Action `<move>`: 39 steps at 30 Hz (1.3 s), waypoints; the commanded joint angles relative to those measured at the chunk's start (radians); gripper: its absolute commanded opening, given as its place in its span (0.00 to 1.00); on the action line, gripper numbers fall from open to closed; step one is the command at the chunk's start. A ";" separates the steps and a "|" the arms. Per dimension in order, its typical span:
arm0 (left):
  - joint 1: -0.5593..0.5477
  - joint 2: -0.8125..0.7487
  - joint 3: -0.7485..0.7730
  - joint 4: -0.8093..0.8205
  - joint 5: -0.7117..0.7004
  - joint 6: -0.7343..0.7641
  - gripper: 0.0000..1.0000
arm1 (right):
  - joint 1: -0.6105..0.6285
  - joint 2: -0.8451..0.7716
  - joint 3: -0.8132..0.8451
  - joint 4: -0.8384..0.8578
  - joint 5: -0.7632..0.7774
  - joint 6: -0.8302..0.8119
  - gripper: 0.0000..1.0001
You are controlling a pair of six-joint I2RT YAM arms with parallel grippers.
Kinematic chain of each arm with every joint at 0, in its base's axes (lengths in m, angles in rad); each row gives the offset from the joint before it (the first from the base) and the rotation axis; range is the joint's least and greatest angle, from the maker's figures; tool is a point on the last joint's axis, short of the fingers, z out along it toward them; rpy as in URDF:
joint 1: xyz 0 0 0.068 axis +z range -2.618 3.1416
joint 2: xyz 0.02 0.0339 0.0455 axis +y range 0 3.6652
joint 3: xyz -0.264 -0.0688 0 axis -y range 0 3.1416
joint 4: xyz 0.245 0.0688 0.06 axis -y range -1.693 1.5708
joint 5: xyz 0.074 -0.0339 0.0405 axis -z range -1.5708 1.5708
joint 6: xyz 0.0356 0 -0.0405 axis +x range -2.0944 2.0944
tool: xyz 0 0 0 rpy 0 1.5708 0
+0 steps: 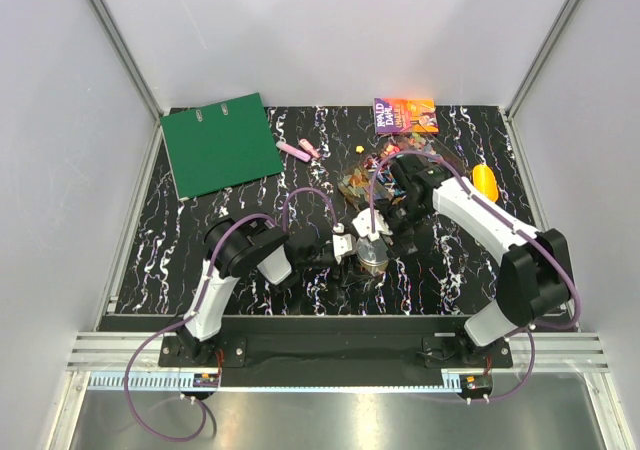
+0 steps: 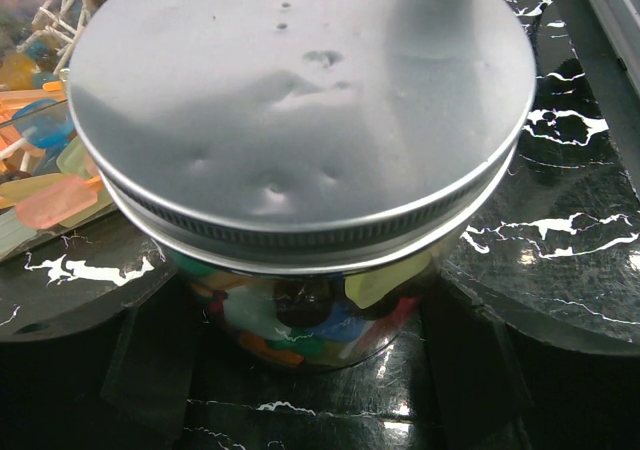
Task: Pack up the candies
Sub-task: Screw the bottle lid onto the packing bottle.
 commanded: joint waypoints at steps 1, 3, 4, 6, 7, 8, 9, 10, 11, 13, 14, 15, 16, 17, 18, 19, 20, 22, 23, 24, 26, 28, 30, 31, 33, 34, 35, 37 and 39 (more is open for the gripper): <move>0.009 0.038 0.003 -0.056 -0.099 0.091 0.00 | 0.012 0.036 0.048 0.001 -0.044 -0.053 1.00; 0.009 0.037 0.001 -0.053 -0.102 0.090 0.00 | 0.018 0.047 0.056 -0.008 -0.037 -0.053 1.00; 0.009 0.037 0.001 -0.053 -0.102 0.090 0.00 | 0.021 0.056 0.064 -0.009 -0.038 -0.052 1.00; 0.009 0.037 0.001 -0.050 -0.102 0.087 0.00 | 0.024 0.064 0.068 -0.017 -0.037 -0.056 1.00; 0.009 0.037 0.001 -0.050 -0.102 0.085 0.00 | 0.029 0.067 0.068 -0.017 -0.038 -0.058 1.00; 0.009 0.037 0.001 -0.049 -0.104 0.087 0.00 | 0.031 0.070 0.070 -0.019 -0.038 -0.059 1.00; 0.009 0.037 0.001 -0.047 -0.105 0.085 0.00 | 0.037 0.077 0.071 -0.023 -0.035 -0.062 1.00; 0.009 0.037 0.001 -0.047 -0.104 0.085 0.00 | 0.040 0.082 0.073 -0.028 -0.035 -0.065 1.00; 0.009 0.037 0.001 -0.045 -0.104 0.085 0.00 | 0.041 0.087 0.076 -0.032 -0.035 -0.073 1.00; 0.009 0.037 0.001 -0.045 -0.104 0.084 0.00 | 0.049 0.102 0.087 -0.049 -0.035 -0.076 1.00; 0.009 0.037 0.001 -0.045 -0.104 0.085 0.00 | 0.049 0.105 0.091 -0.054 -0.035 -0.078 1.00; 0.009 0.037 0.001 -0.045 -0.105 0.085 0.00 | 0.051 0.113 0.096 -0.058 -0.035 -0.078 1.00; 0.009 0.037 0.001 -0.045 -0.105 0.082 0.00 | 0.052 0.116 0.097 -0.060 -0.032 -0.078 0.99; 0.009 0.037 0.001 -0.045 -0.107 0.082 0.00 | 0.054 0.116 0.098 -0.060 -0.030 -0.079 1.00; 0.009 0.038 0.001 -0.045 -0.108 0.084 0.00 | 0.054 0.119 0.101 -0.060 -0.030 -0.078 1.00; 0.009 0.037 0.001 -0.045 -0.107 0.082 0.00 | 0.054 0.120 0.102 -0.060 -0.030 -0.076 1.00; 0.009 0.037 0.001 -0.045 -0.108 0.082 0.00 | 0.054 0.119 0.105 -0.060 -0.033 -0.069 1.00; 0.007 0.038 0.003 -0.045 -0.108 0.081 0.00 | 0.054 0.120 0.110 -0.061 -0.037 -0.059 1.00; 0.008 0.038 0.003 -0.045 -0.107 0.081 0.00 | 0.054 0.119 0.114 -0.063 -0.037 -0.047 0.99; 0.009 0.040 0.004 -0.045 -0.107 0.081 0.00 | 0.054 0.117 0.114 -0.068 -0.037 -0.042 0.99; 0.009 0.040 0.004 -0.045 -0.105 0.082 0.00 | 0.054 0.113 0.113 -0.066 -0.033 -0.038 0.99; 0.009 0.041 0.004 -0.047 -0.105 0.081 0.00 | 0.051 0.102 0.102 -0.068 -0.032 -0.038 1.00; 0.009 0.043 0.006 -0.047 -0.105 0.081 0.00 | 0.054 0.096 0.094 -0.069 -0.032 -0.026 1.00; 0.007 0.043 0.007 -0.047 -0.102 0.079 0.00 | 0.054 0.096 0.094 -0.069 -0.032 -0.022 0.98; 0.007 0.043 0.009 -0.050 -0.104 0.079 0.00 | 0.052 0.103 0.093 -0.074 -0.029 -0.010 0.96; 0.008 0.043 0.009 -0.050 -0.104 0.078 0.00 | 0.054 0.105 0.096 -0.075 -0.026 -0.003 0.93; 0.009 0.043 0.009 -0.052 -0.105 0.078 0.00 | 0.054 0.110 0.097 -0.077 -0.021 0.020 0.90; 0.008 0.041 0.007 -0.052 -0.110 0.079 0.00 | 0.054 0.122 0.105 -0.084 -0.009 0.072 0.82; 0.009 0.040 0.007 -0.056 -0.119 0.081 0.00 | 0.054 0.131 0.105 -0.094 -0.004 0.120 0.77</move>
